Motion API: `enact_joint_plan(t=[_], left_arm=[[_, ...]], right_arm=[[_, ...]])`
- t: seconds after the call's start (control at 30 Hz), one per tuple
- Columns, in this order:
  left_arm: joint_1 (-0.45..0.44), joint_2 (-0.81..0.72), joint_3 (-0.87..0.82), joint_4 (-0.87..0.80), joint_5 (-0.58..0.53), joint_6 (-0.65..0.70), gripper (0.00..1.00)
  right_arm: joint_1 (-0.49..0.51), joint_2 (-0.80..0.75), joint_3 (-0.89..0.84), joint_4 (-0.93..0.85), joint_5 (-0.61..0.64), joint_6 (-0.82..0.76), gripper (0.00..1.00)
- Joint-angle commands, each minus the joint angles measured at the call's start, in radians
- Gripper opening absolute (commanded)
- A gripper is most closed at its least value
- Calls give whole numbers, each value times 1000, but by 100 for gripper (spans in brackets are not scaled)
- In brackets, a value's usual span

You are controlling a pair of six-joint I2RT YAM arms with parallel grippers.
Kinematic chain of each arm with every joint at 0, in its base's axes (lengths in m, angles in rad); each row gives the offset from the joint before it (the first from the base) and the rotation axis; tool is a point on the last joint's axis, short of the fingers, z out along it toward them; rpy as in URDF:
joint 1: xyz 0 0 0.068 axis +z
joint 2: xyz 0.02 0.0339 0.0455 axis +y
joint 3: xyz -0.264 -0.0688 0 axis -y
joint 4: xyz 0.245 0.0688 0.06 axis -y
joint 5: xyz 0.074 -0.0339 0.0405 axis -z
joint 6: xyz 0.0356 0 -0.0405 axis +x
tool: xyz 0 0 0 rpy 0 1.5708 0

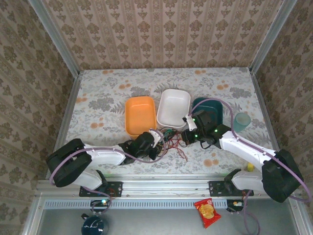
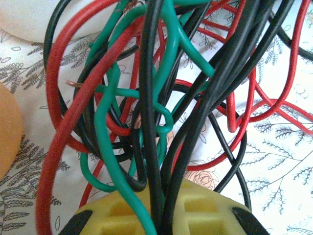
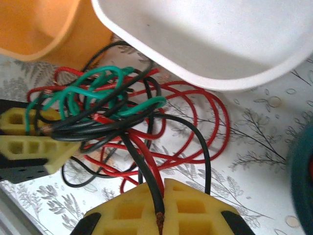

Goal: Untangle the cables

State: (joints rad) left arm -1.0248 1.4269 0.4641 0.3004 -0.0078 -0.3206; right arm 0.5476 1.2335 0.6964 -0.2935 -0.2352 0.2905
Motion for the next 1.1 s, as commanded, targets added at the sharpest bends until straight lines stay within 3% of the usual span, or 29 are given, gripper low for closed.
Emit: enact_joint_plan(t=[0.0,0.23,0.5,0.7,0.93,1.07], left_arm=[[11,23,-5,-28,23,1,0],[11,30,0,-27,27,4,0],[12,32,2,-31,25,3,0],[11,47,13,-34,23,2,0],[11,78,33,-35,34,8,0],[12,83,36,-35,36,9,0]], right_arm=[[2,22,-8,59,-68,14,2],[5,76,15,96,-82,25,22],[6,90,19,76,-109,19,22],[23,35,-4,2,-110,19,37],[66,73,27,-92,-127,-6,38],[101,105,40,-121,-129,-13,34]])
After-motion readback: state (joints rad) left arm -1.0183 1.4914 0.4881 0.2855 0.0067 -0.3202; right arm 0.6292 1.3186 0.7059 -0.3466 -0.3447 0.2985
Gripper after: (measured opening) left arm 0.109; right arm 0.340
